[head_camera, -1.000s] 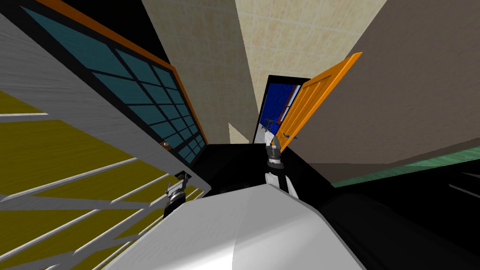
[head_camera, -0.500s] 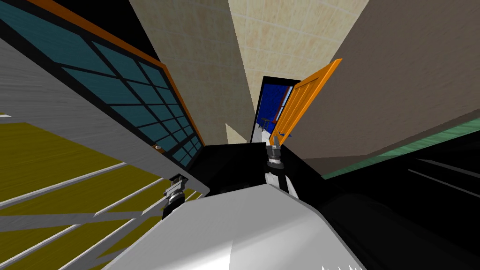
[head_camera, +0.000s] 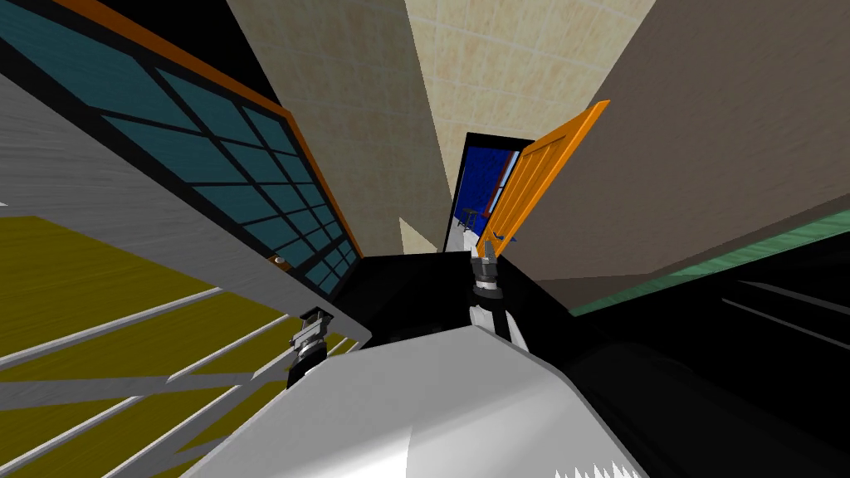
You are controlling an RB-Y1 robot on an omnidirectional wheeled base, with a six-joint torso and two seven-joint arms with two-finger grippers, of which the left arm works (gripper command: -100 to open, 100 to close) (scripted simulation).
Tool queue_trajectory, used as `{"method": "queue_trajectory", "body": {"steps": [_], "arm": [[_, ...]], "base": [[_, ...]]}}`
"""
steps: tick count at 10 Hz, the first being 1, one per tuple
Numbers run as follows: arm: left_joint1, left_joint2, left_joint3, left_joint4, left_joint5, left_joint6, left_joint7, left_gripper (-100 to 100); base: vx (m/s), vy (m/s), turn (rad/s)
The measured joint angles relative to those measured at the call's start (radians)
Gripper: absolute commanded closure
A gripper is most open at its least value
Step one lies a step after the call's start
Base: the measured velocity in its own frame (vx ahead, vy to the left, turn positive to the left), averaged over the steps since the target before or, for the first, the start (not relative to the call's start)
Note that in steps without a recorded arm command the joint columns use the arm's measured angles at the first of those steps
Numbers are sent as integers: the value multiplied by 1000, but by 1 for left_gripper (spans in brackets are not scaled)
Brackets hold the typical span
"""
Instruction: Pull the door open
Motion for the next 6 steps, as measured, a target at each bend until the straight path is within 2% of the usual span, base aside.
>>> {"method": "queue_trajectory", "body": {"steps": [3, 6], "arm": [[-1, 10, -27, -6, -18, -2, 18, 100], [16, 22, -63, -36, -42, 13, 33, 100]], "base": [[-199, -21, -59], [-217, -44, -59]]}}
